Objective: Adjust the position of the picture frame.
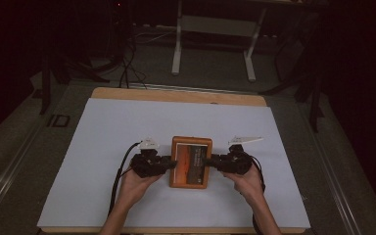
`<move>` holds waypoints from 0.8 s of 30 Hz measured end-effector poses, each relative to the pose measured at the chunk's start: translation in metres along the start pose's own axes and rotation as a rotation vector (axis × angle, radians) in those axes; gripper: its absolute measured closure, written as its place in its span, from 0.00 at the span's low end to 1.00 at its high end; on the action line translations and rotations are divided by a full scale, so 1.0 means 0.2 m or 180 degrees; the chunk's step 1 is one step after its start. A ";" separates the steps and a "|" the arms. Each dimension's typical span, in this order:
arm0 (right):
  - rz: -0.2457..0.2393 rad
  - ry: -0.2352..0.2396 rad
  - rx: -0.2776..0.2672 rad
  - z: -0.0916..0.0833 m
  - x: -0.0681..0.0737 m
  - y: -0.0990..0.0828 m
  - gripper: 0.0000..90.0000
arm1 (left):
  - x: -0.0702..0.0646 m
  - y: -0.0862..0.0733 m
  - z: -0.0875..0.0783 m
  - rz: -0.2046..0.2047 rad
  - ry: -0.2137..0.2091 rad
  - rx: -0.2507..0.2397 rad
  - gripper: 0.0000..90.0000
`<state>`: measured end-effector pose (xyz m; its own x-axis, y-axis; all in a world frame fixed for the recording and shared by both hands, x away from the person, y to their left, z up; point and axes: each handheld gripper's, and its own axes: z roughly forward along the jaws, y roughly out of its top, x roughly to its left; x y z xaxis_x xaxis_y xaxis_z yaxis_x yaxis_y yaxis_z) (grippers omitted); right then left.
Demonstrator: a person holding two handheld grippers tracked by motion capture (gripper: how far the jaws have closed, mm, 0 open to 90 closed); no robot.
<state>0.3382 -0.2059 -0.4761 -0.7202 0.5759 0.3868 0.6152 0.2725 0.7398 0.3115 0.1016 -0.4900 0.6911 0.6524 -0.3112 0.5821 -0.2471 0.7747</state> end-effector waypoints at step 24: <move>0.0531 -0.0168 0.0236 0.15 -0.15 0.06 0.68 | 0.17 -0.01 0.14 -0.0572 -0.0111 0.0122 0.67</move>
<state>0.3777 -0.1968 -0.4956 -0.5896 0.6571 0.4697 0.7480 0.2248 0.6244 0.3457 0.1036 -0.5165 0.5884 0.6635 -0.4621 0.7130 -0.1563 0.6835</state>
